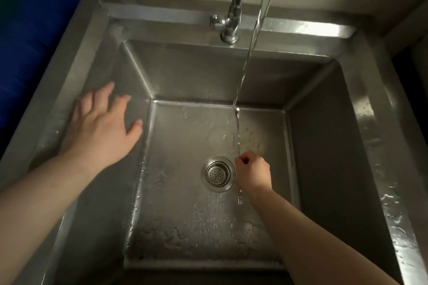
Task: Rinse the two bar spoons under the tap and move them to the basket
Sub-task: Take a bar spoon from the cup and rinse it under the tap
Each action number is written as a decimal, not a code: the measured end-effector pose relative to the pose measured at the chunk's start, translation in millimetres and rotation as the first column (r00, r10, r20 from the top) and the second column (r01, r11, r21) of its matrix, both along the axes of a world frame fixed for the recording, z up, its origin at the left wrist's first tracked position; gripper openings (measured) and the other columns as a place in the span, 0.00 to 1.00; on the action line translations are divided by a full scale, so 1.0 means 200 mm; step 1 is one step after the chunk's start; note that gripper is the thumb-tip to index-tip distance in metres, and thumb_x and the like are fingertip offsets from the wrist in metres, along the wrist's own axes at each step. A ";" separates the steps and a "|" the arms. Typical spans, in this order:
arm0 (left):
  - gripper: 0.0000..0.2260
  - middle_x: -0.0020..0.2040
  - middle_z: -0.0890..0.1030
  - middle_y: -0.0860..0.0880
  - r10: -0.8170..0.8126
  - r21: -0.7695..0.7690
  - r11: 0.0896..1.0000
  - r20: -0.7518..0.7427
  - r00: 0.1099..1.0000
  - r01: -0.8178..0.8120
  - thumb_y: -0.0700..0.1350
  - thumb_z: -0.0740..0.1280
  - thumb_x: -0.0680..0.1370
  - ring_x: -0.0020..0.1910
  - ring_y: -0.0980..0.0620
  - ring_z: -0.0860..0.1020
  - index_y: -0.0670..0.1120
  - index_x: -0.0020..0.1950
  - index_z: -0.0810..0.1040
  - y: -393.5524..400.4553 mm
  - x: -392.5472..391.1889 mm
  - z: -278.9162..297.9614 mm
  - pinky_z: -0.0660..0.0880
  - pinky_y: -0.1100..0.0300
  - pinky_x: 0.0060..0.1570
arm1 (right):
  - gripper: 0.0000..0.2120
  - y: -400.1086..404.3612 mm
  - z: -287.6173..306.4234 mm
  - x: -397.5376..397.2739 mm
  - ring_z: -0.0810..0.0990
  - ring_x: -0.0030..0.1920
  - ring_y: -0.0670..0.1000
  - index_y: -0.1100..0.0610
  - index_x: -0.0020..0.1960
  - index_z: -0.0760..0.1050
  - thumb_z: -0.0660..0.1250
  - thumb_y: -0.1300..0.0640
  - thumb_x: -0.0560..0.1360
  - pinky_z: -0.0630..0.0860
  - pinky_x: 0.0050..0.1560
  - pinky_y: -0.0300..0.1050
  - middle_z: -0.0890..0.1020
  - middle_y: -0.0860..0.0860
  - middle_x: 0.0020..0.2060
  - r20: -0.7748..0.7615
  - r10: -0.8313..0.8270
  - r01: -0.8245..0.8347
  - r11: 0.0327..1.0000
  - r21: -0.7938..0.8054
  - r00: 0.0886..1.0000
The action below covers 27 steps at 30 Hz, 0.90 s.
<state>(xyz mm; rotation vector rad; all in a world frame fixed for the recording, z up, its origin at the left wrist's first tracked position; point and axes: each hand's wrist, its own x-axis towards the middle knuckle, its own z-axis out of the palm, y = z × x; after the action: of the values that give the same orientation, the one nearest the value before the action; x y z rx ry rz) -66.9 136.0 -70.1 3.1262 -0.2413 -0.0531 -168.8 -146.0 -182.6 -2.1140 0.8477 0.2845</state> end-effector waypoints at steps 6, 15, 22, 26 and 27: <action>0.30 0.73 0.67 0.39 0.000 -0.084 0.996 0.058 0.998 0.004 0.59 0.60 0.71 0.68 0.33 0.64 0.43 0.68 0.72 0.00 0.00 -0.03 0.63 0.40 0.69 | 0.09 -0.04 -0.34 -0.07 0.80 0.47 0.62 0.62 0.48 0.80 0.62 0.60 0.76 0.75 0.44 0.48 0.84 0.62 0.46 -0.156 -0.033 0.022 0.997 -0.071 0.987; 0.29 0.70 0.71 0.38 -0.034 -0.138 0.989 0.115 0.993 0.050 0.57 0.61 0.71 0.66 0.32 0.66 0.42 0.66 0.73 0.00 0.01 -0.04 0.64 0.41 0.68 | 0.09 -0.06 -0.53 -0.06 0.81 0.51 0.65 0.65 0.50 0.79 0.62 0.62 0.78 0.75 0.48 0.49 0.83 0.65 0.50 -0.193 -0.031 -0.001 0.987 -0.160 0.981; 0.30 0.70 0.72 0.40 -0.047 -0.141 0.988 0.103 0.994 0.062 0.59 0.60 0.71 0.68 0.32 0.64 0.43 0.67 0.73 0.01 0.01 -0.04 0.63 0.39 0.68 | 0.08 -0.06 -0.57 -0.07 0.80 0.50 0.64 0.64 0.52 0.77 0.64 0.60 0.77 0.75 0.48 0.50 0.82 0.64 0.49 -0.185 -0.031 0.001 0.987 -0.160 0.982; 0.30 0.70 0.72 0.40 -0.059 -0.117 0.991 0.101 0.993 0.071 0.60 0.59 0.71 0.69 0.32 0.63 0.43 0.67 0.73 0.01 0.01 -0.04 0.62 0.40 0.69 | 0.07 -0.07 -0.58 -0.07 0.80 0.49 0.64 0.65 0.50 0.77 0.65 0.60 0.77 0.73 0.46 0.48 0.82 0.65 0.48 -0.181 -0.035 0.004 0.986 -0.166 0.983; 0.30 0.70 0.72 0.40 -0.062 -0.114 0.991 0.101 0.993 0.074 0.60 0.59 0.71 0.69 0.32 0.63 0.43 0.67 0.73 0.01 0.01 -0.04 0.62 0.40 0.69 | 0.07 -0.07 -0.58 -0.07 0.80 0.49 0.64 0.65 0.49 0.77 0.65 0.61 0.77 0.73 0.45 0.48 0.82 0.65 0.48 -0.180 -0.035 0.005 0.986 -0.165 0.983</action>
<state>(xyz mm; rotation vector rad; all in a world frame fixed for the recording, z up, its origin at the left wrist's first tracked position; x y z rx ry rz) -64.4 138.7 -79.0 3.0063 -0.3391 0.1101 -183.0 -160.5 -298.4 -2.2557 1.0297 0.4154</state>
